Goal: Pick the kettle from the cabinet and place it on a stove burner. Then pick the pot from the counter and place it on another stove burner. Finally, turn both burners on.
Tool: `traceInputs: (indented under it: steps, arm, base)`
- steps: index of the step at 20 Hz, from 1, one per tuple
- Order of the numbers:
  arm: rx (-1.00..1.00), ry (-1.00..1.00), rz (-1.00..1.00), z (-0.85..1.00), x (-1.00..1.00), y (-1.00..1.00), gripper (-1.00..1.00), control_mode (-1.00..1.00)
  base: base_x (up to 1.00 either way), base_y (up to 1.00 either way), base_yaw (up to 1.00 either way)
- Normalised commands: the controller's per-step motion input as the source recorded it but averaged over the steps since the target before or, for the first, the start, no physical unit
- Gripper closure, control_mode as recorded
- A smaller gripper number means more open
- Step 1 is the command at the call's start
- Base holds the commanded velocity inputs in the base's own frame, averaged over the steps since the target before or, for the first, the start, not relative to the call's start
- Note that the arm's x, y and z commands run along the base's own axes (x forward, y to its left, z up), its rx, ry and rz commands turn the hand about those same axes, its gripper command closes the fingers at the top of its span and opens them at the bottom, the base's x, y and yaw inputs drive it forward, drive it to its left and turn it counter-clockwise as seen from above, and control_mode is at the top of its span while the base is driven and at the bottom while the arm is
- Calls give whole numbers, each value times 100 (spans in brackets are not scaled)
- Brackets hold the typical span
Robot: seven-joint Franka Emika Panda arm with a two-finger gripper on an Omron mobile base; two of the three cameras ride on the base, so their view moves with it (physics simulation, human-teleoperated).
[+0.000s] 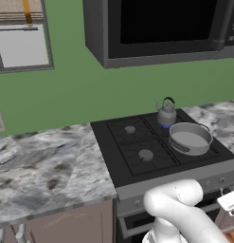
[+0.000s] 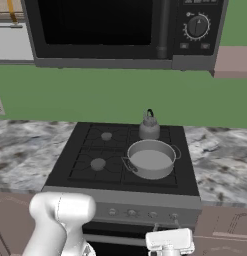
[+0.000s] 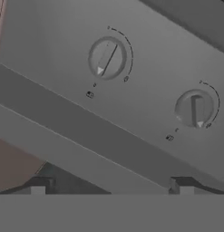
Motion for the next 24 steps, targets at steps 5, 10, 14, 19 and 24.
traceInputs:
  steps: [5, 10, 14, 19, 24]
  arm:
    - [24, 19, 1, -9, 12, -1, -100, -100]
    - [20, 9, 3, -25, 2, -10, -100, -100]
    - [23, 9, 3, -3, 0, -18, -100, -100]
    - [13, 4, 1, 0, 4, -18, -100, -100]
    - [0, 1, 0, 0, 17, 0, -100, -100]
  base:
    - [0, 0, 0]
    - [0, 0, 0]
    - [0, 0, 0]
    - [0, 0, 0]
    - [0, 0, 0]
